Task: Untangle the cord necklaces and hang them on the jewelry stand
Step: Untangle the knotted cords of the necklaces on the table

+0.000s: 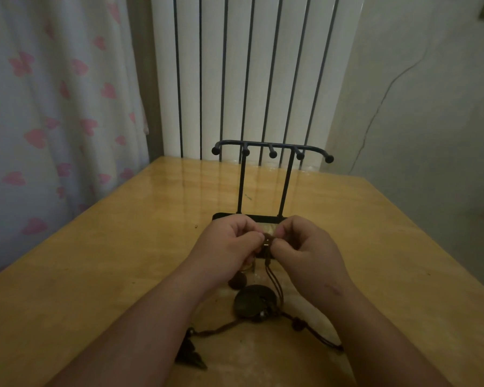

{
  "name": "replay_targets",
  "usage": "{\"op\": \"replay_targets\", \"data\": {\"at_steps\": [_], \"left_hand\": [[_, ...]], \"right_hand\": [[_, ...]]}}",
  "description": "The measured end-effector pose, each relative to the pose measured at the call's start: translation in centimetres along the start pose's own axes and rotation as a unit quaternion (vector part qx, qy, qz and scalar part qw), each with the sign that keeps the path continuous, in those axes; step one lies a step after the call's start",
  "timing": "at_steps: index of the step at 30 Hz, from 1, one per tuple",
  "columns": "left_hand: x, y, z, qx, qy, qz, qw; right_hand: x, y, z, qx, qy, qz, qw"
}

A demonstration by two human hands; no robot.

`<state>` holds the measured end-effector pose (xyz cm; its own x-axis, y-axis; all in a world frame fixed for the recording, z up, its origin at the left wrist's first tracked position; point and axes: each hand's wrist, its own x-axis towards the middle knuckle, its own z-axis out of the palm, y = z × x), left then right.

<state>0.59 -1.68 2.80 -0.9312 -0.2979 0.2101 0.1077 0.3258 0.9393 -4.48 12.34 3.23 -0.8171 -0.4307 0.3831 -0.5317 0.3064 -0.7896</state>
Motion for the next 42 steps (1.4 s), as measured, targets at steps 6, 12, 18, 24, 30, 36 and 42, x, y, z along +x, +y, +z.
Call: {"op": "replay_targets", "data": {"at_steps": [6,12,18,24,30,36,42], "left_hand": [[0.0,0.0,0.1,-0.022,0.014,-0.034,0.999],[0.2,0.1,-0.1,-0.002,0.011,-0.036,0.999],[0.2,0.1,0.2,-0.001,0.001,-0.046,0.999],[0.1,0.0,0.1,-0.004,-0.017,-0.064,0.998],[0.1,-0.2,0.1,-0.038,-0.018,-0.077,0.996],[0.2,0.5,0.1,-0.21,0.015,-0.126,0.969],[0.3,-0.3,0.1,-0.246,0.006,-0.116,0.962]], "right_hand": [[0.0,0.1,0.3,-0.062,-0.024,-0.016,0.998],[-0.1,0.2,0.0,-0.047,-0.008,-0.039,0.998],[-0.1,-0.4,-0.1,0.077,0.003,0.033,0.997],[0.0,-1.0,-0.9,0.223,0.0,0.066,0.973],[1.4,-0.6,-0.7,0.287,-0.03,0.186,0.939],[0.4,-0.3,-1.8,0.208,-0.052,0.109,0.971],[0.3,-0.1,-0.9,0.084,-0.029,0.115,0.989]]}}
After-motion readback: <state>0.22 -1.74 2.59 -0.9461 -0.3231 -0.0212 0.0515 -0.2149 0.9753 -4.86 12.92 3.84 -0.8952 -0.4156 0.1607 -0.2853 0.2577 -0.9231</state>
